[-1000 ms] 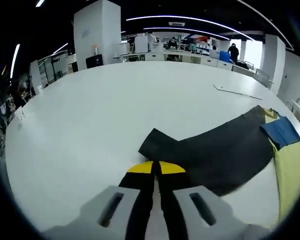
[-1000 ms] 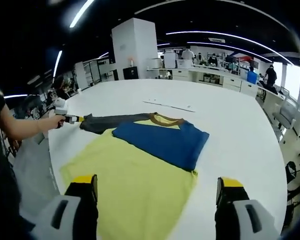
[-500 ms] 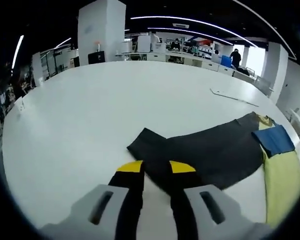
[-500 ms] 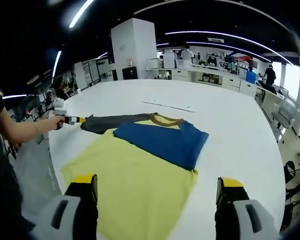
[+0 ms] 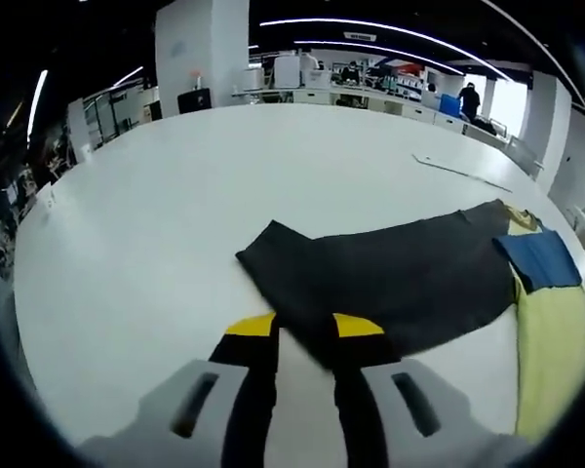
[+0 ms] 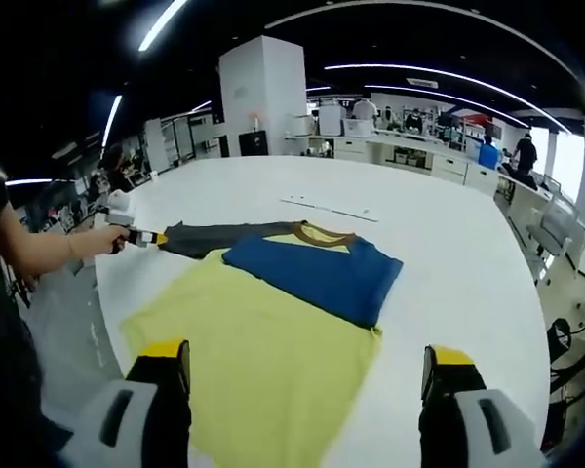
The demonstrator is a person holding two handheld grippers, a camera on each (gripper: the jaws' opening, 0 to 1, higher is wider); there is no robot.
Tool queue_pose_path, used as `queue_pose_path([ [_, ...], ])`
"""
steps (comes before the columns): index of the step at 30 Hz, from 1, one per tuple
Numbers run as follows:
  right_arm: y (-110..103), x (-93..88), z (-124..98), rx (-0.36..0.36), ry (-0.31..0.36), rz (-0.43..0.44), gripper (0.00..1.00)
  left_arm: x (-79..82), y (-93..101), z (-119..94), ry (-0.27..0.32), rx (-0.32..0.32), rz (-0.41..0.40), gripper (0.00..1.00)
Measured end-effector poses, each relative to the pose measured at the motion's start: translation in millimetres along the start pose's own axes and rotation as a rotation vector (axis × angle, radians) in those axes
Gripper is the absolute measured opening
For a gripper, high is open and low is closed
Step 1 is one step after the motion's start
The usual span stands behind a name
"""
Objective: Fold the garment on the visible template until the final outline fits inside the template.
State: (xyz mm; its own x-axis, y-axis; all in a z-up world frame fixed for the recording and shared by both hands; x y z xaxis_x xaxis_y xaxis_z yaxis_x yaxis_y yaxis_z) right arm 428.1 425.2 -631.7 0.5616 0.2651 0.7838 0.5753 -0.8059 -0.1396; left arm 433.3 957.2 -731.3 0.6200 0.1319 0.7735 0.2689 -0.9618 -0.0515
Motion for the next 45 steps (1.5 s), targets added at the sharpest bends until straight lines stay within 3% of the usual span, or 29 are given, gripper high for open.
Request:
queue_pose_path([
  [6, -4.5, -2.2, 2.1, -0.001, -0.007, -0.007, 1.00, -0.1, 2.3, -0.7, -0.003, -0.006, -0.040, 0.12],
  [9, -6.2, -1.1, 2.2, 0.004, -0.001, -0.004, 1.00, 0.3, 4.7, -0.7, -0.004, -0.017, -0.050, 0.04],
  [12, -6.5, -1.3, 1.7, -0.006, -0.005, -0.018, 1.00, 2.2, 7.7, -0.8, -0.013, -0.023, 0.043, 0.00],
  [16, -3.6, -4.3, 1.7, -0.019, -0.030, -0.058, 1.00, 4.5, 10.0, -3.6, -0.019, -0.036, 0.068, 0.00],
  [25, -5.9, -3.7, 0.6, 0.017, -0.002, -0.026, 1.00, 37.7, 17.3, -20.6, 0.062, -0.060, 0.103, 0.00],
  [45, -7.1, -8.5, -4.2, 0.054, 0.028, -0.012, 1.00, 100.4, 70.4, -47.4, 0.215, -0.169, 0.141, 0.00],
])
Point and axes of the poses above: the point that each gripper's makers call its tool centre point, and the gripper's own axes: z roughly forward along the fingers, y roughly to its right, x roughly out of its top, the point moved 5 cm from there along -z, roughly backward along the fingers, and after that the axes turned 6 degrees about z, right-handed, at the moved point
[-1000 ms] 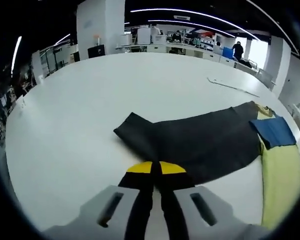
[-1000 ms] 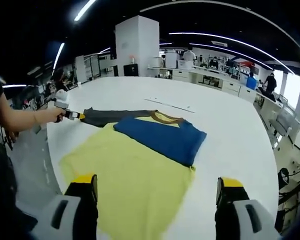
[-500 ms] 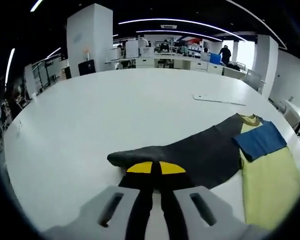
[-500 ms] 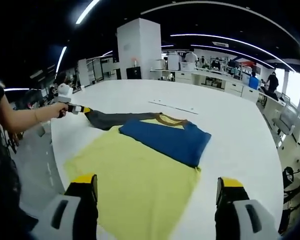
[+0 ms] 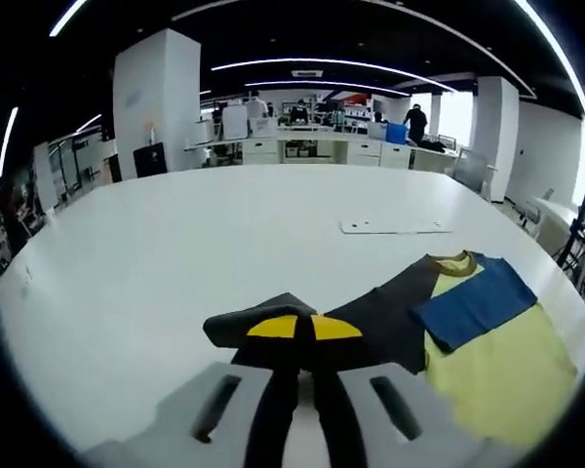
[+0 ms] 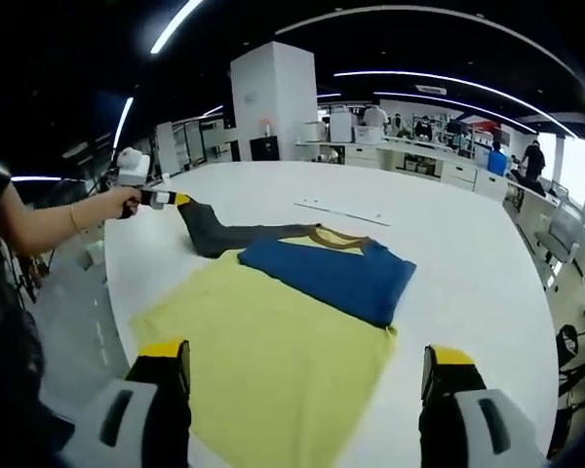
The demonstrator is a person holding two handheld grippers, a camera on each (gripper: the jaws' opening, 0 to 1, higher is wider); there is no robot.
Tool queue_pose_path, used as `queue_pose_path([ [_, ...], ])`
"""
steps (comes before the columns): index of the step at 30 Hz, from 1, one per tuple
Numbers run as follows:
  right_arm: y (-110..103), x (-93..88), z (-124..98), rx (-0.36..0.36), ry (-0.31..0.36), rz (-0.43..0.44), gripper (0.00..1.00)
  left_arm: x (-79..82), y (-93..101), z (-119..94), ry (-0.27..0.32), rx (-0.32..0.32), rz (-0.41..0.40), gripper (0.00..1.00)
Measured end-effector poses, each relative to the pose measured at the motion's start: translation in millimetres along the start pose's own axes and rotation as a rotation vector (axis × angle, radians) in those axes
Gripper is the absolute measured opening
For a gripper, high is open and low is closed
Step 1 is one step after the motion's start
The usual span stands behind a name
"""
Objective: Fold the garment on the visible template until the final outline fits inside the template.
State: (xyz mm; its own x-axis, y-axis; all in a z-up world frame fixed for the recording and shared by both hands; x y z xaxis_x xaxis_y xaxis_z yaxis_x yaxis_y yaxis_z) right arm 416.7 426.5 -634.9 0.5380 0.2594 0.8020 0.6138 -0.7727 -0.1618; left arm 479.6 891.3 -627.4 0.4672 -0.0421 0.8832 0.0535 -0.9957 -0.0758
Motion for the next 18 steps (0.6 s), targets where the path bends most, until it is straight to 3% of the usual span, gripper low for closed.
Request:
queue_pose_path([
  [18, -4.8, -4.0, 2.8, 0.025, -0.021, 0.002, 1.00, 47.6, 63.8, 12.5, 0.099, -0.107, 0.032, 0.00],
])
Point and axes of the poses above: the point that each gripper's makers call its tool centre point, and the gripper's own axes: z roughly forward along the fingers, y roughly to its right, x roughly out of its top, the point moved 5 cm from there along -z, roughly backward along the fingers, and after that the axes turned 6 degrees about z, right-handed, at the moved point
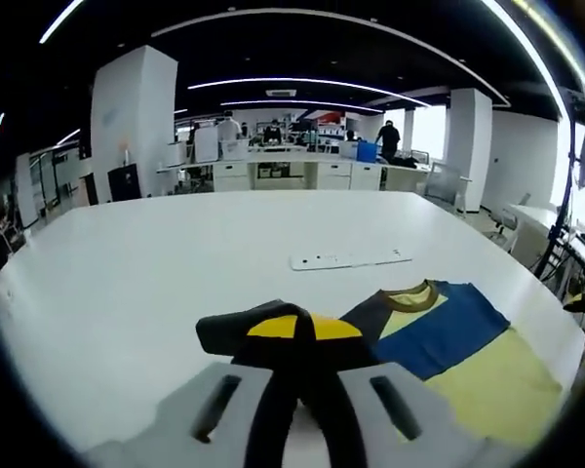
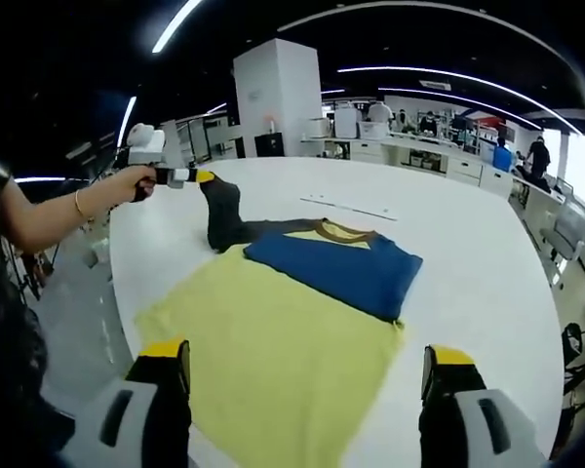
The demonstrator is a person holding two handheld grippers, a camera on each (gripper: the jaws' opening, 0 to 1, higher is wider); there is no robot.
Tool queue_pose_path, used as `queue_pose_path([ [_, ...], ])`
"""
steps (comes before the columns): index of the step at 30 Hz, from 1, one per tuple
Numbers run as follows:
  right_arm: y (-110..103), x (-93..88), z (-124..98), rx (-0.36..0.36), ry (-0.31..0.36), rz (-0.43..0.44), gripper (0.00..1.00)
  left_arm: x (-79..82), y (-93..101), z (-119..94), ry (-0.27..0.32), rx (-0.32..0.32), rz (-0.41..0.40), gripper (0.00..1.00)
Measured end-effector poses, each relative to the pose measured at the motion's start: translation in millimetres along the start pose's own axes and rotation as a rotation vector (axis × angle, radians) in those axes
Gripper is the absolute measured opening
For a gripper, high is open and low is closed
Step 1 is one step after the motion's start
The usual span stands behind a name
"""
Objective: Fold the garment on the visible template until the final outline fits inside the template.
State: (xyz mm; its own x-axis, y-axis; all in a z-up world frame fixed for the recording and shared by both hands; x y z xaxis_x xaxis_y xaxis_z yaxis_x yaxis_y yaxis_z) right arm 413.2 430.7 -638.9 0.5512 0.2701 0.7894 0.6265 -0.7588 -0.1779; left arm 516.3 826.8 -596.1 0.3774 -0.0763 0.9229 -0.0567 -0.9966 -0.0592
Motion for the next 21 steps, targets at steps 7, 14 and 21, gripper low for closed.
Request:
queue_pose_path([
  [7, 0.3, -3.9, 0.7, -0.001, -0.023, 0.026, 1.00, 14.1, 26.1, 9.9, 0.021, -0.051, 0.016, 0.00],
  [14, 1.7, -7.7, 0.1, -0.007, -0.037, 0.039, 1.00, 18.7, 54.3, 18.5, 0.036, -0.108, 0.031, 0.00],
  [21, 4.5, -9.1, 0.7, -0.009, -0.069, 0.038, 1.00, 11.2, 81.6, 26.4, 0.033, -0.164, 0.031, 0.00],
])
Point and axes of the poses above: the point that each gripper's makers call its tool centre point, and the gripper's own axes: z roughly forward along the fingers, y roughly to its right, x roughly out of its top, the point moved 5 cm from there along -z, roughly backward along the fingers, and after that the axes turned 6 degrees about z, right-handed, at the moved point
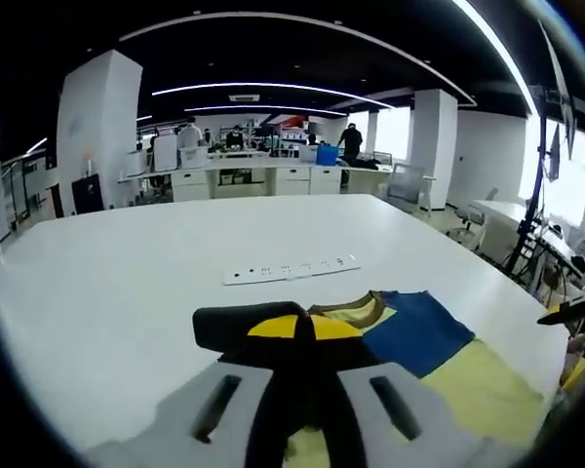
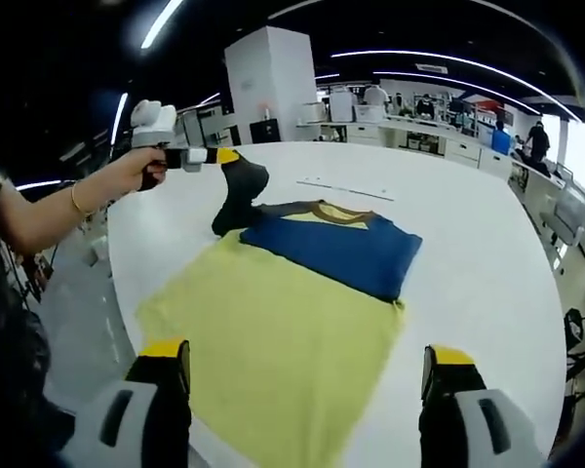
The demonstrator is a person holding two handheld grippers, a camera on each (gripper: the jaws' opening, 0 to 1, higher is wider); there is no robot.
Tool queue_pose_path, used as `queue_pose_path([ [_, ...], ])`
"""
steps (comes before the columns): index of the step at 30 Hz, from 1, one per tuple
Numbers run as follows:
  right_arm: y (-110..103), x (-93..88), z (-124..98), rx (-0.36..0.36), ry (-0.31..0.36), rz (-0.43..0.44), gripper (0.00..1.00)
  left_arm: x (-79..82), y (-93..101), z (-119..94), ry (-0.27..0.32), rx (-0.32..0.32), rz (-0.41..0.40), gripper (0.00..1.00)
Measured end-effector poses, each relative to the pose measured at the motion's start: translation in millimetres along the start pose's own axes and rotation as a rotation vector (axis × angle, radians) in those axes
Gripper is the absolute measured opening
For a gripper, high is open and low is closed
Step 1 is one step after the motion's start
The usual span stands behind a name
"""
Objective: Fold the garment on the visible template until the final outline fits inside the template.
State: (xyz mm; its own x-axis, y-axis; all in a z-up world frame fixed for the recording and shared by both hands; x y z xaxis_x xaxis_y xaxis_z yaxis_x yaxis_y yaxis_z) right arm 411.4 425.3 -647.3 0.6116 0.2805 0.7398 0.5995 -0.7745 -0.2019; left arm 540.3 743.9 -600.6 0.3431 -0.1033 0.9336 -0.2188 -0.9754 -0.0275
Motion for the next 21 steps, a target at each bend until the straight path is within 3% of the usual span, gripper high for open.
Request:
queue_pose_path([
  [21, 8.4, 1.3, 0.3, -0.046, 0.016, 0.024, 0.99, -18.7, 66.3, 38.4, 0.001, -0.124, 0.018, 0.00],
])
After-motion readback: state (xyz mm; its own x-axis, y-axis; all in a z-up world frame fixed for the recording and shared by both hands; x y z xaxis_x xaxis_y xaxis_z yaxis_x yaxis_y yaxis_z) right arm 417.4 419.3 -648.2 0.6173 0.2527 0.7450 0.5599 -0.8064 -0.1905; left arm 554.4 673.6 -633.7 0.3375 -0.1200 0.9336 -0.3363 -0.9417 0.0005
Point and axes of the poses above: the point that each gripper's makers call its tool centre point, and the gripper's own axes: z roughly forward along the fingers, y roughly to its right, x roughly out of its top, the point moved 5 cm from there along -z, roughly backward along the fingers, and after that the axes turned 6 degrees about z, right-handed, at the moved point
